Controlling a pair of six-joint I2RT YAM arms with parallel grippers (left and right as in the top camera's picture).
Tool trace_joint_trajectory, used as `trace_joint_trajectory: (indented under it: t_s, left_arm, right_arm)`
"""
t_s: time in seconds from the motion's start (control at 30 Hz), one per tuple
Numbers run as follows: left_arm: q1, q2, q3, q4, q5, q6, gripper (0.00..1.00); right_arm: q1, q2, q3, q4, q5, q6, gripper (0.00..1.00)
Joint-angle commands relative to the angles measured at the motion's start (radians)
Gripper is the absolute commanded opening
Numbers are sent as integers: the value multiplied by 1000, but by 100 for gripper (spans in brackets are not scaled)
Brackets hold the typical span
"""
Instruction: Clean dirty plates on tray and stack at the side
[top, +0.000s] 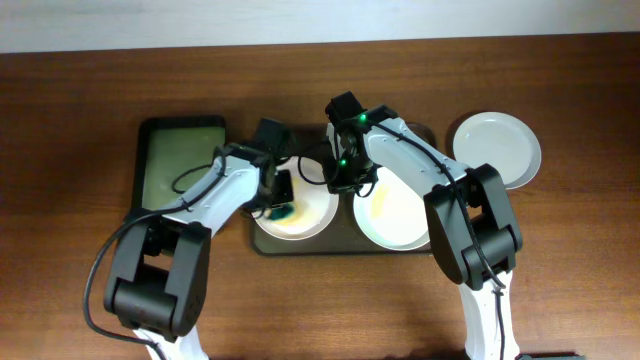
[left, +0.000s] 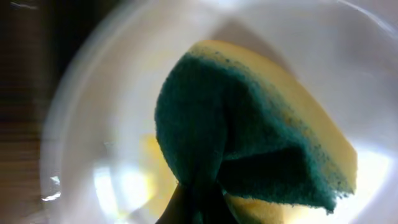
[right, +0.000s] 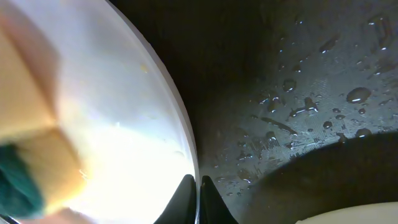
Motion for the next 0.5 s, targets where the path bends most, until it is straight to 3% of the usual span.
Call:
trace_joint_trajectory:
  t_s: [0.0, 0.17, 0.3, 0.47]
  left_arm:
    - [63, -13, 5, -29, -283, 3, 0]
    - [63, -122, 16, -25, -259, 6, 0]
    - [61, -127, 15, 31, 132, 6, 0]
    - [60, -101, 15, 93, 285, -6, 0]
  right_arm:
    - [-15, 7, 5, -22, 84, 7, 4]
    - [-15, 7, -8, -13, 84, 7, 4]
    - [-15, 7, -8, 1, 83, 8, 4]
    - [-15, 7, -8, 2, 67, 8, 4]
